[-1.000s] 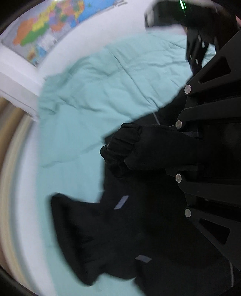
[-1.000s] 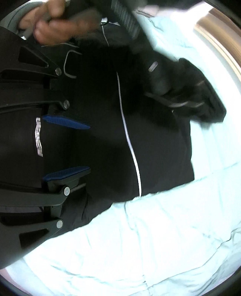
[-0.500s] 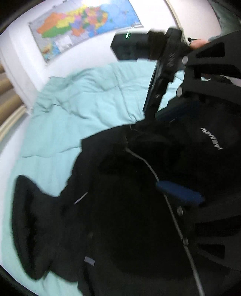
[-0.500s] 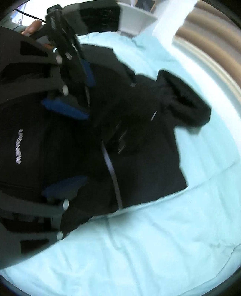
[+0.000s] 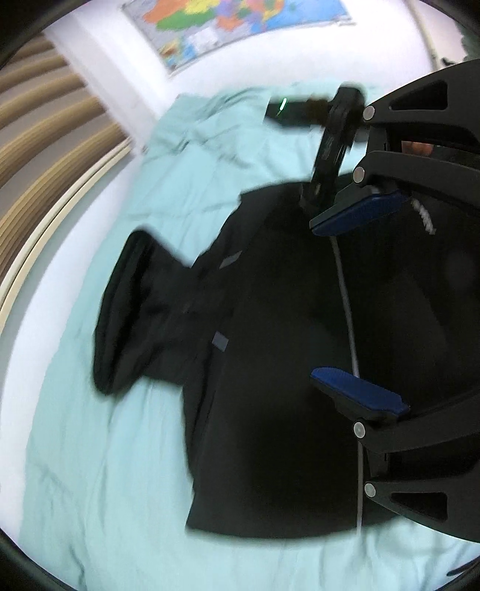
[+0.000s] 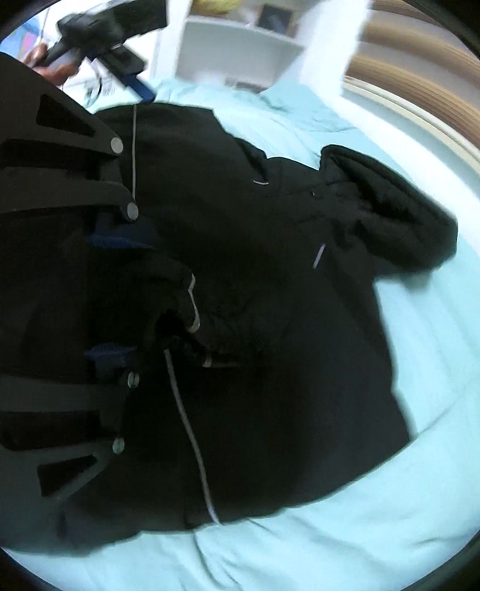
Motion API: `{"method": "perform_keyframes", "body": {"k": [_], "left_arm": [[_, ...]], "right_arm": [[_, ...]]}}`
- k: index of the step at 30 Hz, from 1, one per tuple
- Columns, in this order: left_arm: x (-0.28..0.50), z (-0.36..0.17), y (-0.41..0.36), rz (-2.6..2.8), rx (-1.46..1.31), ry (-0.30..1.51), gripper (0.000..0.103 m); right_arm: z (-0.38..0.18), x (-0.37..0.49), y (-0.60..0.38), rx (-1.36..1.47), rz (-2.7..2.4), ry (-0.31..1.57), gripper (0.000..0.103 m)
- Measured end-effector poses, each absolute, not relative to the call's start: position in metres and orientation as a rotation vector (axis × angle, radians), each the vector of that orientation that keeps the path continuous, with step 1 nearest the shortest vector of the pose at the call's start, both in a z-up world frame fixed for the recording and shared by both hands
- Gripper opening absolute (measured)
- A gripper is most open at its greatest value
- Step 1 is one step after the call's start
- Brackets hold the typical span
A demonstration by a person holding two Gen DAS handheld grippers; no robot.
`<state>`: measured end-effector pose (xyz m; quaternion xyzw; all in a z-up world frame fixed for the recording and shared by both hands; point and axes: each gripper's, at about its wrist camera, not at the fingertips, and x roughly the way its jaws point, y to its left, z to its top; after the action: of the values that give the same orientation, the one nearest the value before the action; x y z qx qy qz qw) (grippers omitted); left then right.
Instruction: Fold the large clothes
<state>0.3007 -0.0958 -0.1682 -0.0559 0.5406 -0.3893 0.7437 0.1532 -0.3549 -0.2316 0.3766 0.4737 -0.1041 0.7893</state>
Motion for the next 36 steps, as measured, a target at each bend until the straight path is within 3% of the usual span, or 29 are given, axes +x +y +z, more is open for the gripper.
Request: {"method": "perform_keyframes", "body": {"k": [7, 10, 14, 19, 23, 25, 27, 31, 36], "left_arm": [[0.323, -0.187, -0.072, -0.765, -0.073, 1.204, 0.075], [0.329, -0.222, -0.089, -0.734, 0.01, 1.245, 0.075], [0.339, -0.255, -0.101, -0.66, 0.081, 1.258, 0.075], [0.332, -0.251, -0.113, -0.652, 0.219, 1.233, 0.076], [0.325, -0.222, -0.108, -0.685, 0.202, 1.195, 0.076], [0.322, -0.199, -0.099, -0.716, 0.14, 1.151, 0.076], [0.322, -0.182, -0.095, -0.743, 0.083, 1.116, 0.076], [0.33, -0.186, -0.097, -0.734, 0.063, 1.113, 0.076], [0.347, -0.247, -0.083, -0.684, -0.034, 1.254, 0.076]], "right_arm": [[-0.141, 0.112, -0.361, 0.534, -0.396, 0.836, 0.035], [-0.175, 0.112, -0.382, 0.604, -0.389, 0.923, 0.035], [-0.26, 0.123, -0.39, 0.643, -0.39, 1.092, 0.036], [-0.271, 0.12, -0.391, 0.679, -0.404, 1.07, 0.037], [-0.24, 0.124, -0.382, 0.571, -0.46, 1.155, 0.056], [-0.205, 0.121, -0.367, 0.477, -0.481, 1.108, 0.062], [-0.175, 0.118, -0.358, 0.452, -0.474, 1.019, 0.075], [-0.166, 0.139, -0.332, 0.385, -0.449, 0.966, 0.075], [-0.222, 0.155, -0.323, 0.268, -0.557, 1.108, 0.072]]}}
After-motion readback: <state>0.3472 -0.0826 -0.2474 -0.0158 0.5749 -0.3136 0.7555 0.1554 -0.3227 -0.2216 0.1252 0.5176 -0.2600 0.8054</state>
